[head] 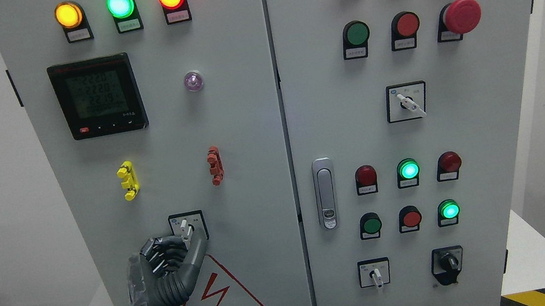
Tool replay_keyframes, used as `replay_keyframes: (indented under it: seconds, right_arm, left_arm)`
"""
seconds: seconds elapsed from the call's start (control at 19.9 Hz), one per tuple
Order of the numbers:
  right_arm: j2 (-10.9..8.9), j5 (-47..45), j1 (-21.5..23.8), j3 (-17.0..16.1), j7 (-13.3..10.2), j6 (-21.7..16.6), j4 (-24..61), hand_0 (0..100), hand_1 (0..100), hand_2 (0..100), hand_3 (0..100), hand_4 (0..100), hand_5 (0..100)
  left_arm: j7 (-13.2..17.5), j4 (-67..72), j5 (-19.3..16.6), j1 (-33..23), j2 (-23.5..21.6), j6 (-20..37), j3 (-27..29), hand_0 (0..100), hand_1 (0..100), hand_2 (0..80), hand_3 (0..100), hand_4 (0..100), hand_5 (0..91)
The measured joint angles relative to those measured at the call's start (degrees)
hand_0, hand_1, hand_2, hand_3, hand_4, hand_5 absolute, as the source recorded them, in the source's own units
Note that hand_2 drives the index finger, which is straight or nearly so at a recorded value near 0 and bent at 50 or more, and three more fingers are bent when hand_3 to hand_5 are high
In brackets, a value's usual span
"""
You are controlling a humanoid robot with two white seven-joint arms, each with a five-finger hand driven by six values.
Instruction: Turn on light switch 1
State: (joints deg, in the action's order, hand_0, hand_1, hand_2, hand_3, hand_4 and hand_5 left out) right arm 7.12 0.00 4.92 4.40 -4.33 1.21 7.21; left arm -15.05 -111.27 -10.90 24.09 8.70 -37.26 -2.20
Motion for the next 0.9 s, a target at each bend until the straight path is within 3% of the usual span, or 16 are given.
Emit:
replay_keyframes:
  seconds: [0.9]
  right_arm:
    - [0.00,0.00,0.00,0.00,0.00,0.00,0.00,0,0,0,0,0,0]
  left_arm:
    - [0.02,0.07,-0.08,0.33,0.06,-0.20,0.00,27,68,58.3,80,82,72.9]
